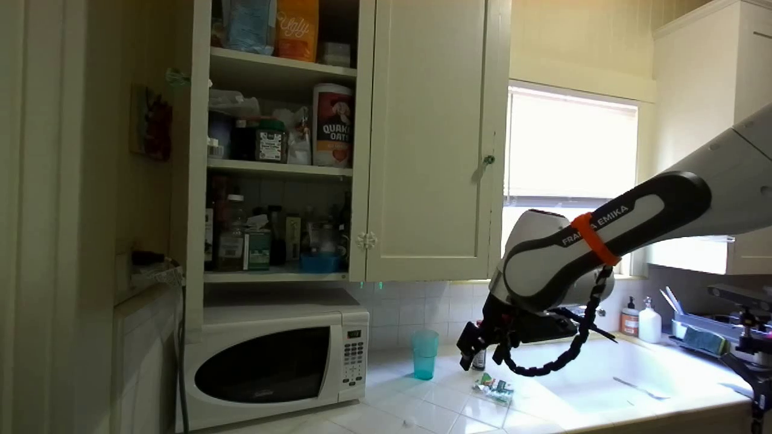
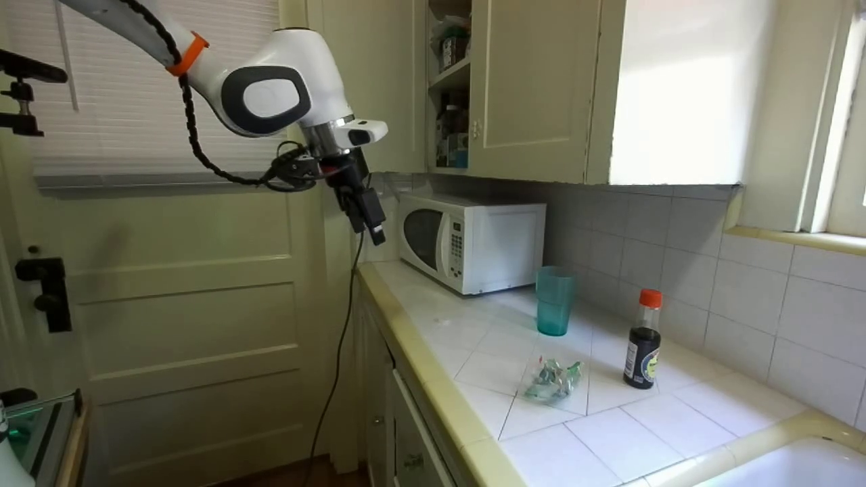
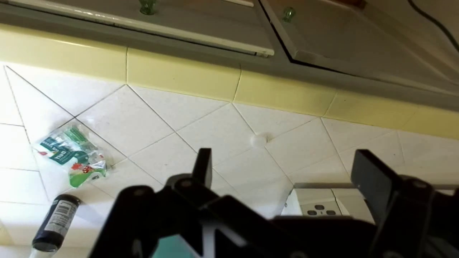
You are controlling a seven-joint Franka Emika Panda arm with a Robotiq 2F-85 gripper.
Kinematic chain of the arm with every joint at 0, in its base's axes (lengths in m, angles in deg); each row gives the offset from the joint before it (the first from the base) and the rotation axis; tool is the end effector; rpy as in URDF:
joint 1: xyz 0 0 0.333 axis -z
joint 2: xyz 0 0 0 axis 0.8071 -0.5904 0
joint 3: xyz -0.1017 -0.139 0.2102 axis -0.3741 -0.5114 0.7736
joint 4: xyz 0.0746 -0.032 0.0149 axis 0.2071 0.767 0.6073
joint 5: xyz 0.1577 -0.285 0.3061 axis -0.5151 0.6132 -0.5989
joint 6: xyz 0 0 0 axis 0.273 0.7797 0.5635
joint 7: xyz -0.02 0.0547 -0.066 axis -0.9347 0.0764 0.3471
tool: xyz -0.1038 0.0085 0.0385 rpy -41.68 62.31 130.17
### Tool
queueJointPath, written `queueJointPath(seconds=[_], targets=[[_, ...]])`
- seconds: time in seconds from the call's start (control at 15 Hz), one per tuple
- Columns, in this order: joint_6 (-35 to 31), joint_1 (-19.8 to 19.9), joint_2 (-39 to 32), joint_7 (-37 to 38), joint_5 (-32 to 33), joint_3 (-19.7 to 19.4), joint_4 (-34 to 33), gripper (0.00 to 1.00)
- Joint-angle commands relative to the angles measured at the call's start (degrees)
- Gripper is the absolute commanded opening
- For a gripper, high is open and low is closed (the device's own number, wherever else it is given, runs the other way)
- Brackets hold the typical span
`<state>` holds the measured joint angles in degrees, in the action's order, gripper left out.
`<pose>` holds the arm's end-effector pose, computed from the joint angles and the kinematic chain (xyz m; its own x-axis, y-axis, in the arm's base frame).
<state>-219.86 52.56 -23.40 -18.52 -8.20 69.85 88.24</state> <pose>0.5295 -0.0214 0.3511 0.9246 -0.0805 0.3724 -0.0617 -0.9962 -0.0622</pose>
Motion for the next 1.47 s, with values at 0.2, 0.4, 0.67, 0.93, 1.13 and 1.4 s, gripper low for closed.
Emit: queueJointPath(seconds=[0.2,0.4,0.67,0.93,1.13,1.4], targets=[[0.1,0.6,0.3,-1.5,-2.3,-0.6,-0.1,1.0],[-8.5,5.4,-4.9,6.3,2.0,0.0,-1.4,1.0],[-21.9,13.9,-16.1,20.2,16.7,1.9,-6.9,1.0],[-18.9,15.9,-26.0,32.6,35.5,-2.4,-20.9,1.0],[-15.4,16.2,-27.7,27.4,27.4,3.9,-20.8,1.0],[-17.2,15.8,-28.2,29.0,28.7,3.8,-20.8,1.0]])
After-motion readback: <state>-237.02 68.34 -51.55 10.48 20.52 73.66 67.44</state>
